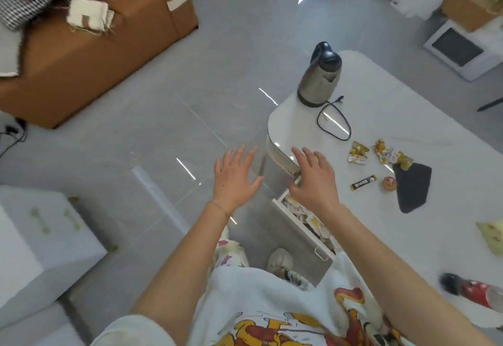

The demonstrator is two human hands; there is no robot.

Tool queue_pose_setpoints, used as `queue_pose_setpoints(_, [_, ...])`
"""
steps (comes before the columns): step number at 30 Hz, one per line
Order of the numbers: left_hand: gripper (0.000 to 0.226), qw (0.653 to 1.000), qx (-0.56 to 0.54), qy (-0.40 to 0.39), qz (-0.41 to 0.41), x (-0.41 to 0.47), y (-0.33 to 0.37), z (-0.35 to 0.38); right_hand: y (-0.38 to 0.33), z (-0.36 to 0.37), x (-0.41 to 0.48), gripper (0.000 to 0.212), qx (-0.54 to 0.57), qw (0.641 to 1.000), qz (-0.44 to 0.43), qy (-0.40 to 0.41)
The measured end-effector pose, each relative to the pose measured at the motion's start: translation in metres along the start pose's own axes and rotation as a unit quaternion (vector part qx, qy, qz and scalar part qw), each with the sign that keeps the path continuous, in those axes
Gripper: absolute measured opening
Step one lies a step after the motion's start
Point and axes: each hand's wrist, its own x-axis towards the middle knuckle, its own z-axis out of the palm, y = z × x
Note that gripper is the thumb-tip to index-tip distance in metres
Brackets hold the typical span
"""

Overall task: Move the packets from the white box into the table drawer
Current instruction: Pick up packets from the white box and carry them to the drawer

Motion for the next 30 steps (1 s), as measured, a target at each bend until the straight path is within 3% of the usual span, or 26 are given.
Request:
queue_pose_setpoints(15, [0.074,0.976,-0.061,0.109,-0.181,-0.047,-0.267,-0.119,-0.313,0.055,0.102,0.074,-0.049,0.983,-0.169,-0.058])
queue_pose_setpoints(30, [0.076,0.889,-0.149,0.175,-0.396,-0.106,-0.434,-0.151,-0.531,0.117,0.171,0.073,-0.103,0.923,-0.339,-0.152])
